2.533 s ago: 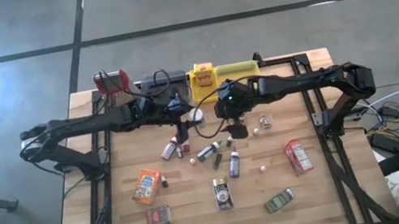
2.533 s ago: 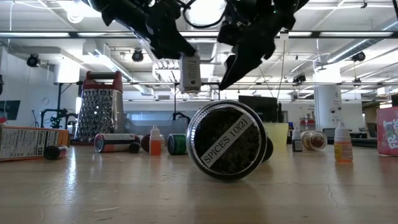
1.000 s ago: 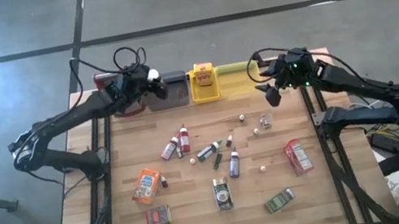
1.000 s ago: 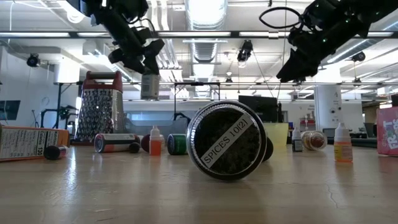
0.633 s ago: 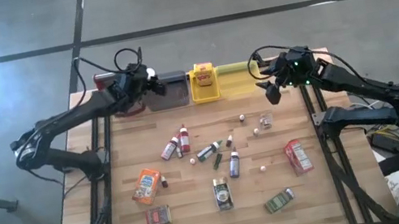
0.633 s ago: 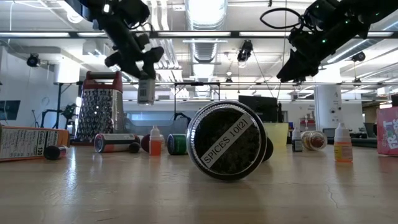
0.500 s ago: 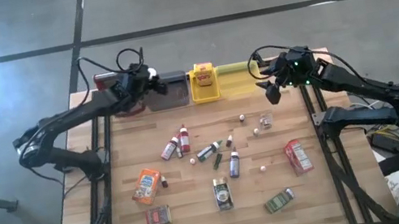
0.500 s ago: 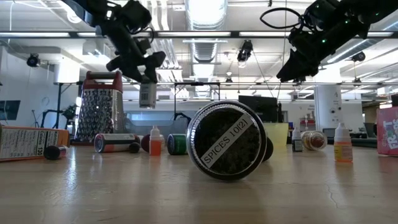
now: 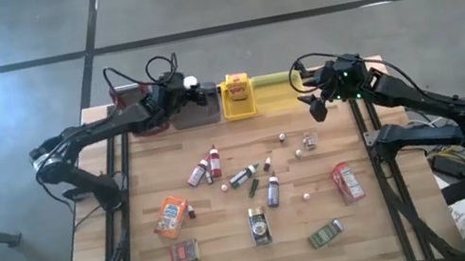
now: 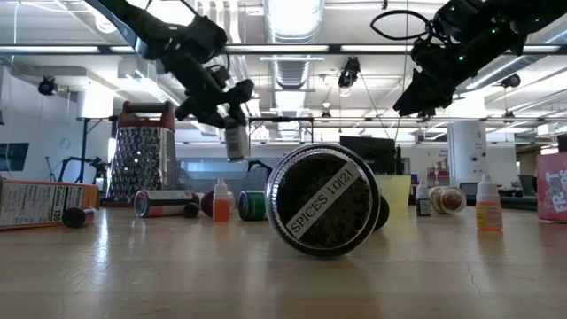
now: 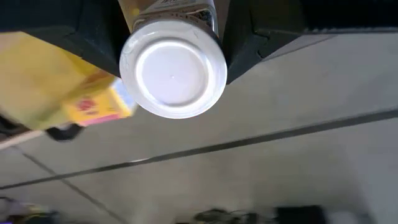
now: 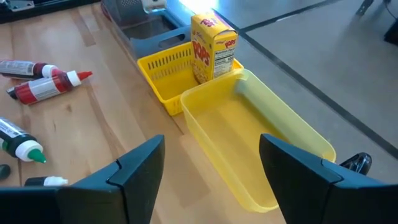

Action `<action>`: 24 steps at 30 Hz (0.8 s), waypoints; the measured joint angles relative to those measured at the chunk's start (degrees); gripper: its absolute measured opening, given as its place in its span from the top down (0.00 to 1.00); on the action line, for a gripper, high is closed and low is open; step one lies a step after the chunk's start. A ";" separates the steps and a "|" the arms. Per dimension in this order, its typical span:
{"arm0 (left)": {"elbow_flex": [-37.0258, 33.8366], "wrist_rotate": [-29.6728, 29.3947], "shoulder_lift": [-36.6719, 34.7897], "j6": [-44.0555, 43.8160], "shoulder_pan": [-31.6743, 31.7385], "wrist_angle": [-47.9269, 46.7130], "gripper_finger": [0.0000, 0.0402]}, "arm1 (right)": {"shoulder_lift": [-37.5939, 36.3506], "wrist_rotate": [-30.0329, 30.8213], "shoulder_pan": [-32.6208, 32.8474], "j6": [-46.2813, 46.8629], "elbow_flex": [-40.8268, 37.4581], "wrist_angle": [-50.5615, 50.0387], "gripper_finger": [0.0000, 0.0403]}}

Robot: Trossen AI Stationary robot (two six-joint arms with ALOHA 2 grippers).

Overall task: Pick & Place Kitchen Items
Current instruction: Put the seasoning bottle into the black bin

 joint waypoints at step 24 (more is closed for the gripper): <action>2.54 12.59 11.05 13.63 3.82 3.57 0.47 | 0.02 0.00 0.00 -0.32 -0.59 0.04 0.25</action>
